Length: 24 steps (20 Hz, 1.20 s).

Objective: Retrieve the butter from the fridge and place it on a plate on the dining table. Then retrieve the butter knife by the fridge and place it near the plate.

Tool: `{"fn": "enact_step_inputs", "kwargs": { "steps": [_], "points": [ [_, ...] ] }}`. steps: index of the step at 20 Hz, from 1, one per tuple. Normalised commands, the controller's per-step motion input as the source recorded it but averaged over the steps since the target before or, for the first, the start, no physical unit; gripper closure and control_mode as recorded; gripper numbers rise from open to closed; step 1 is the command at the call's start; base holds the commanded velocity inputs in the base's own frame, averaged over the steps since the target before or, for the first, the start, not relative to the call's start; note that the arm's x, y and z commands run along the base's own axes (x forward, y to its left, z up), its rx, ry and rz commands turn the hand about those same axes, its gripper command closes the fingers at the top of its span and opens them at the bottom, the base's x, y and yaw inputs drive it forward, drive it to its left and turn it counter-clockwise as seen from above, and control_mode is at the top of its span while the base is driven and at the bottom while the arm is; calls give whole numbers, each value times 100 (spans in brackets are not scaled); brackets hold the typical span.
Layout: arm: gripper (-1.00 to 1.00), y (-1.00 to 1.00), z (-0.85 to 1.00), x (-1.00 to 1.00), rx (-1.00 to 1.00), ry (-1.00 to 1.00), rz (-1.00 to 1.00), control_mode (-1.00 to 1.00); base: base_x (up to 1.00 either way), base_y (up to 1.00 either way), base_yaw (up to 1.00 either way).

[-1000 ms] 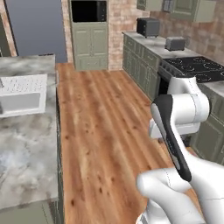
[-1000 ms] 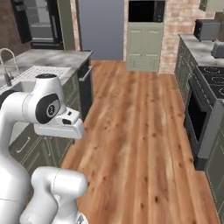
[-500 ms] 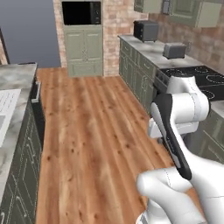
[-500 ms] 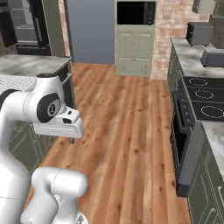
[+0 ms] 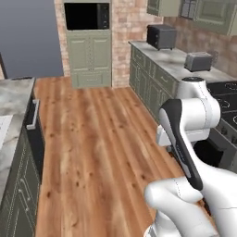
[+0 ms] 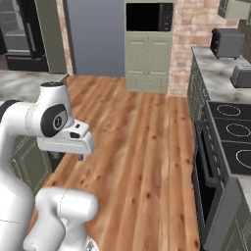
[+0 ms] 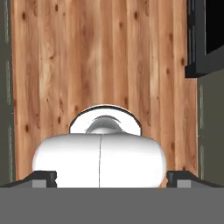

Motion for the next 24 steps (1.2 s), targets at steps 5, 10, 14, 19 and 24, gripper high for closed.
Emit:
{"fn": "enact_step_inputs", "kwargs": {
  "steps": [5,10,14,19,24],
  "points": [
    [-100,0,0,0,0,0,0,100,100,9,0],
    [-100,0,0,0,0,0,0,100,100,46,0],
    [-100,0,0,0,0,0,0,100,100,69,0],
    [-100,0,0,0,0,0,0,100,100,61,0],
    [-100,0,0,0,0,0,0,100,100,1,15]
  ]
}}
